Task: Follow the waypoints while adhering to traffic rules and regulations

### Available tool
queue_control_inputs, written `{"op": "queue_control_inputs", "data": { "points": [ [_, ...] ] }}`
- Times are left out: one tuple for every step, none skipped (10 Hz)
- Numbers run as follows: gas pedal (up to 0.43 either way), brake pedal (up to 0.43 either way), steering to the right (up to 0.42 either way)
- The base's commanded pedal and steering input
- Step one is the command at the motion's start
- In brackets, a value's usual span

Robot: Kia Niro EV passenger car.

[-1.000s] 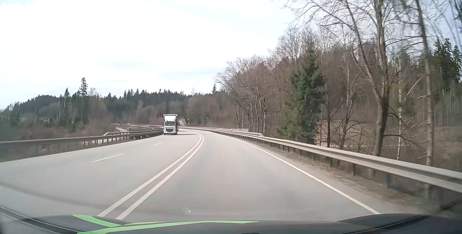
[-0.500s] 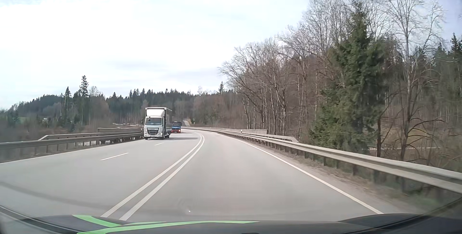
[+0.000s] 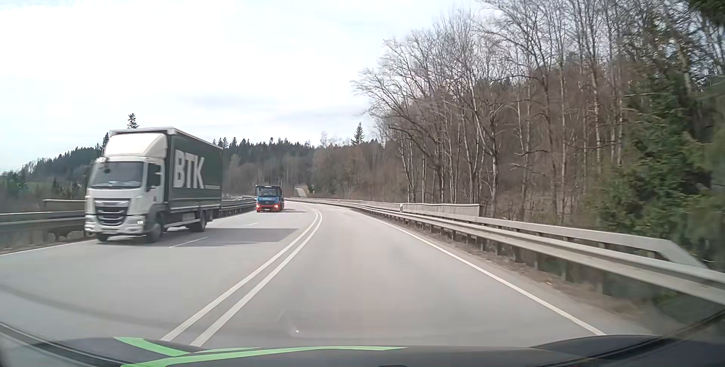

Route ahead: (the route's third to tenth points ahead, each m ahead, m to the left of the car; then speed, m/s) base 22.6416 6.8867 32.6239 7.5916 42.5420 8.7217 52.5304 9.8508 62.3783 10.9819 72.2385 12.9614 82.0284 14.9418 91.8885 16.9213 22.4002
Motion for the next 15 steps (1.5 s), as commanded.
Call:
{"op": "queue_control_inputs", "data": {
  "points": [
    [0.157, 0.0, -0.013],
    [0.157, 0.0, -0.013],
    [0.157, 0.0, -0.013],
    [0.157, 0.0, -0.013],
    [0.157, 0.0, -0.013],
    [0.157, 0.0, -0.013],
    [0.157, 0.0, -0.013],
    [0.157, 0.0, -0.013],
    [0.157, 0.0, -0.013],
    [0.157, 0.0, -0.012],
    [0.157, 0.0, -0.012],
    [0.157, 0.0, -0.012],
    [0.157, 0.0, -0.011],
    [0.157, 0.0, -0.011],
    [0.157, 0.0, -0.01]
  ]
}}
